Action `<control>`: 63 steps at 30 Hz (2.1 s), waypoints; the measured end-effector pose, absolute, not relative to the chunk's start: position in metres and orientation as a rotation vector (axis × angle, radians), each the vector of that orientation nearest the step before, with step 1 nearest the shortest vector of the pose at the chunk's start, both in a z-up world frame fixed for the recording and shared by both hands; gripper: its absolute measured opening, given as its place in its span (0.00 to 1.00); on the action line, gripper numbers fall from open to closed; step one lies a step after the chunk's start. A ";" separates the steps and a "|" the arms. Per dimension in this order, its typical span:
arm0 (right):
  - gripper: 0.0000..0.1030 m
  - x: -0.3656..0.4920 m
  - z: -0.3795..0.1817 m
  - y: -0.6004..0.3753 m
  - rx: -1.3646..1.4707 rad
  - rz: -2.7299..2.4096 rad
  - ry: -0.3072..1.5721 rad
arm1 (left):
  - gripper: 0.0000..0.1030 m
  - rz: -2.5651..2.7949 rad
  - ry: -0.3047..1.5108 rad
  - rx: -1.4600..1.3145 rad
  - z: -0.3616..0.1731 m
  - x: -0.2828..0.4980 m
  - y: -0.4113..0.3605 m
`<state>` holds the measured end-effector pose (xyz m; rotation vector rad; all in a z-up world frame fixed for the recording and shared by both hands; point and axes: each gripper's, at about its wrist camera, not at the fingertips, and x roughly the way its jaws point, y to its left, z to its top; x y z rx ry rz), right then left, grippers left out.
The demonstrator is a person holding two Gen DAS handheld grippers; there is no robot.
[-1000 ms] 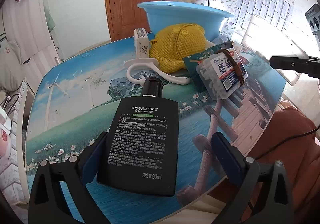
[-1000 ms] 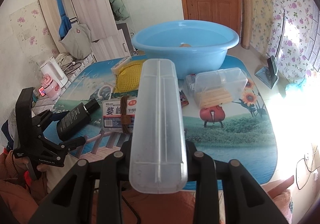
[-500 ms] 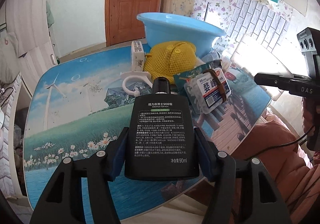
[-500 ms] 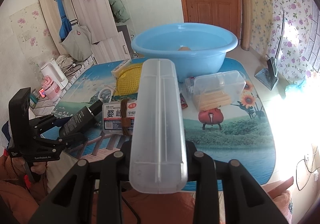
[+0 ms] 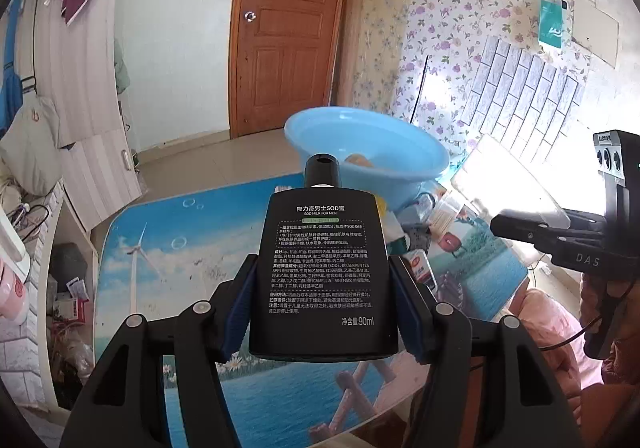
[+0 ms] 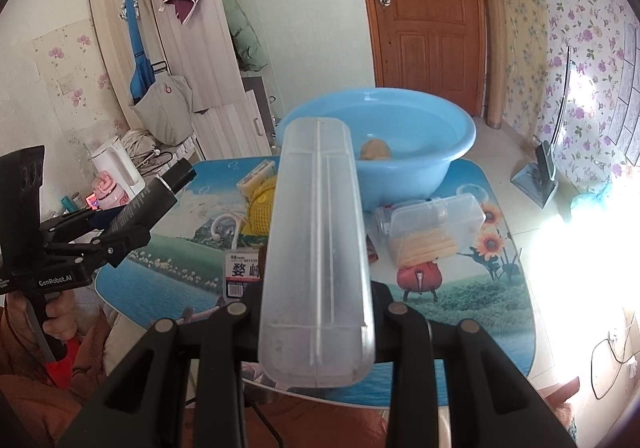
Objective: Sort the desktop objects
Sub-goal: 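Carry the bottle and clear box over the blue basin, then open both tools to drop the bottle and clear box into the basin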
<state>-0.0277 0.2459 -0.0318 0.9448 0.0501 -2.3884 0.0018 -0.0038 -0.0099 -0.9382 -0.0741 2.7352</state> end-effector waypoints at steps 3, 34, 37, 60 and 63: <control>0.30 -0.033 -0.022 0.246 0.912 -2.401 0.035 | 0.59 2.737 -0.096 -0.895 0.004 -0.007 0.003; 0.30 -0.173 -0.017 0.240 0.981 -2.425 -0.033 | 0.60 2.586 -0.015 -1.071 -0.011 -0.187 0.087; 0.30 -0.181 -0.022 0.240 1.010 -2.429 -0.040 | 0.60 2.572 -0.021 -1.109 -0.021 -0.191 0.086; 0.37 -0.162 -0.028 0.217 1.081 -2.435 -0.037 | 0.87 2.722 -0.070 -1.122 -0.018 -0.105 0.024; 0.37 -0.150 -0.025 0.218 1.070 -2.450 -0.034 | 0.94 2.741 -0.078 -1.148 -0.023 -0.090 0.018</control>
